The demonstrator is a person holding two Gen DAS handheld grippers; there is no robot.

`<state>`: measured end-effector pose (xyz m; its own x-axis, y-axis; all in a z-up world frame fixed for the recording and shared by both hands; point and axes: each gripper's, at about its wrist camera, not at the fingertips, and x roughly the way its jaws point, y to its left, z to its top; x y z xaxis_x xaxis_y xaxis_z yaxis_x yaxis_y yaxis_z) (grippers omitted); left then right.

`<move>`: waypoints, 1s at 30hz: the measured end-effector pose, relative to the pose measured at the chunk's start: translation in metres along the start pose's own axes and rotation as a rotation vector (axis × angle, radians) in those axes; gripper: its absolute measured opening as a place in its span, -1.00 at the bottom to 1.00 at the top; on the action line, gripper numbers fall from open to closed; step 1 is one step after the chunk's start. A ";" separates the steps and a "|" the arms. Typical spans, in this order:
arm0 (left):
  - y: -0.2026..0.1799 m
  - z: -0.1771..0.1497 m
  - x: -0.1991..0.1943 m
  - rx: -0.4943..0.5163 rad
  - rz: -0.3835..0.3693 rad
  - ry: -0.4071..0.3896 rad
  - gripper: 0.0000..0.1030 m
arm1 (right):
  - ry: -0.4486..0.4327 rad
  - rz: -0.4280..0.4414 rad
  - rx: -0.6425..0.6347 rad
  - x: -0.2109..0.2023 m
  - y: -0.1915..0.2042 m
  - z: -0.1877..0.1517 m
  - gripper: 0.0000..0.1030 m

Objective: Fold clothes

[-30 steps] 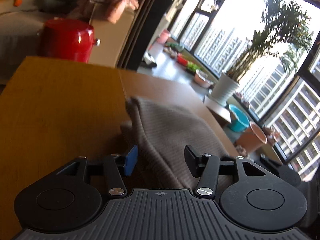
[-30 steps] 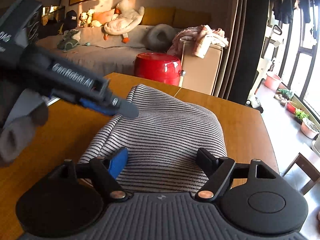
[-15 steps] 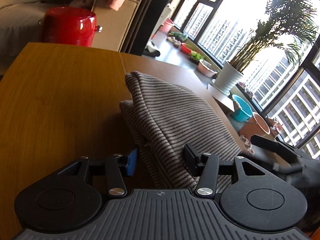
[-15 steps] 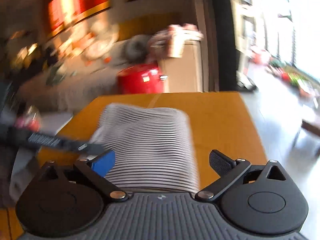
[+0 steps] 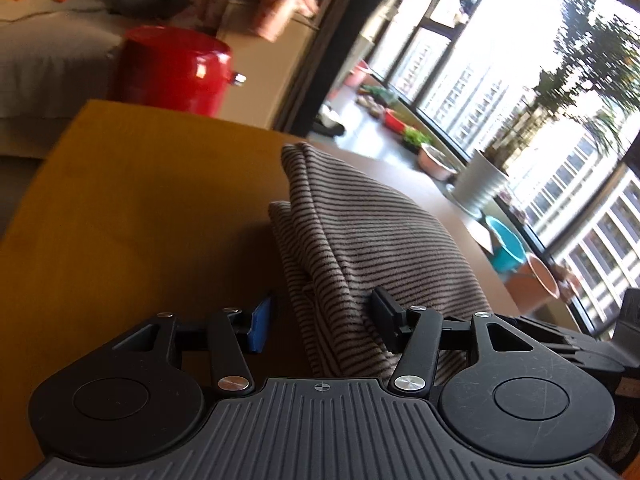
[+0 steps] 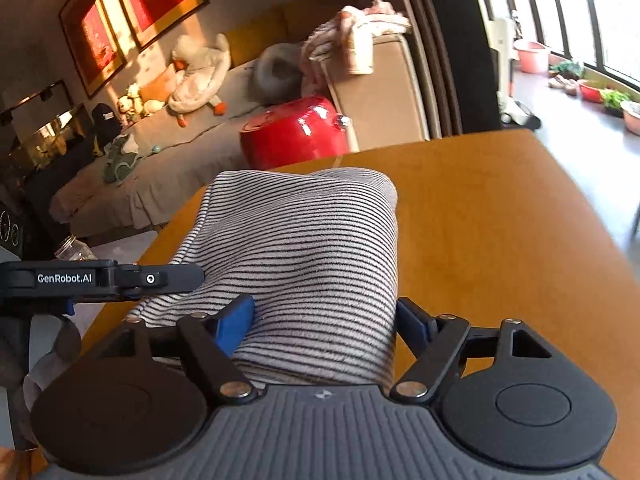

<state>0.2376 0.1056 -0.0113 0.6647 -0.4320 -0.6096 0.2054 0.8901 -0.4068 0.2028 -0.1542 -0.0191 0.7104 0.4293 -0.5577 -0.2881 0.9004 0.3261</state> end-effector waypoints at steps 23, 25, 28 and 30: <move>0.068 0.044 0.016 -0.093 0.087 -0.111 0.34 | -0.060 -0.006 -0.073 0.098 0.037 0.048 0.64; 0.068 0.044 0.016 -0.092 0.087 -0.110 0.34 | -0.060 -0.003 -0.062 0.097 0.037 0.046 0.61; 0.068 0.045 0.015 -0.088 0.091 -0.109 0.35 | -0.060 0.002 -0.054 0.093 0.037 0.043 0.56; 0.068 0.046 0.015 -0.086 0.095 -0.110 0.35 | -0.058 0.007 -0.050 0.090 0.038 0.041 0.50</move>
<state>0.2944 0.1658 -0.0169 0.7535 -0.3235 -0.5723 0.0787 0.9087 -0.4100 0.2818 -0.0847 -0.0258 0.7439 0.4321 -0.5098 -0.3240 0.9004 0.2903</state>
